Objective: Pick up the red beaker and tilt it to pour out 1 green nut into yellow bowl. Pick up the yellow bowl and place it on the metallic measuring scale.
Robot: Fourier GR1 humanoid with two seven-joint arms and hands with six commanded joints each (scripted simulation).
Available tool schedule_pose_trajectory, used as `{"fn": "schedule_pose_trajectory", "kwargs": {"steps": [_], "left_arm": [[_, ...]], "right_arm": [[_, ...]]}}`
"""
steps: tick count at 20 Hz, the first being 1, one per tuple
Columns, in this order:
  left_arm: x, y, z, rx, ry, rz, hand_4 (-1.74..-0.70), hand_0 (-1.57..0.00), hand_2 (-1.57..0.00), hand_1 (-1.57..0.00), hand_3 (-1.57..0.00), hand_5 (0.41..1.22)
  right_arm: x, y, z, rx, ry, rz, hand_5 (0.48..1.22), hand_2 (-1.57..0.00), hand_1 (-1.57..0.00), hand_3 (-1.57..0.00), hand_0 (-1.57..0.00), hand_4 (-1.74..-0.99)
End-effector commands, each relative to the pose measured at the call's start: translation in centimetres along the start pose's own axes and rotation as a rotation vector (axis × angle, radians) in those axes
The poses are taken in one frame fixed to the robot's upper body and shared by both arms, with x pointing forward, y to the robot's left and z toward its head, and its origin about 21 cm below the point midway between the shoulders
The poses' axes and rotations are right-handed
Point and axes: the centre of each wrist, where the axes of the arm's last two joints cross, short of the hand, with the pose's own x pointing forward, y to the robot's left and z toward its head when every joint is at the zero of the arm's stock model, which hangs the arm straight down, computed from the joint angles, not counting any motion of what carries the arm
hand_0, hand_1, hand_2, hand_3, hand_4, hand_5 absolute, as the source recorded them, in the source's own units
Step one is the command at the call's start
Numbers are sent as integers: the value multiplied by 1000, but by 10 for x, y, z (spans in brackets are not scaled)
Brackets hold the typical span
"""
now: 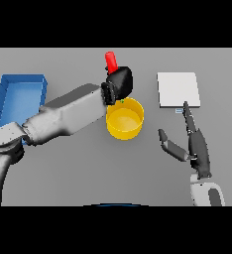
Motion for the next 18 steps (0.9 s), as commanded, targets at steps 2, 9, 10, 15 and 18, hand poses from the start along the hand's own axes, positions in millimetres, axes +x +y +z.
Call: {"fn": "schedule_pose_trajectory", "kwargs": {"steps": [2,9,10,15,18], "left_arm": [[3,6,-2,5,-1,-51,-1730,-1571,-1571,-1571,-1571,1221],[-24,25,2,-2,-5,-188,-1721,-1571,-1571,-1571,-1571,1221],[-35,31,5,-2,13,-196,-1721,-1571,-1571,-1571,-1571,1221],[-115,44,32,34,211,-166,-1731,-1571,-1571,-1571,-1179,1221],[-173,35,59,56,399,57,-1727,-1571,-1571,-1571,-1370,1221]], "right_arm": [[2,2,-1,-1,-11,-3,634,1,1,1,1,-1161],[0,2,-3,-6,-1,-19,636,1,1,1,1,-1153],[0,1,-3,-7,-11,-27,638,1,1,1,1,-1157],[1,4,-5,3,-28,-18,660,1,1,1,1,-1160],[-1,3,-5,15,-34,-28,661,1,1,1,1,-1160]]}}
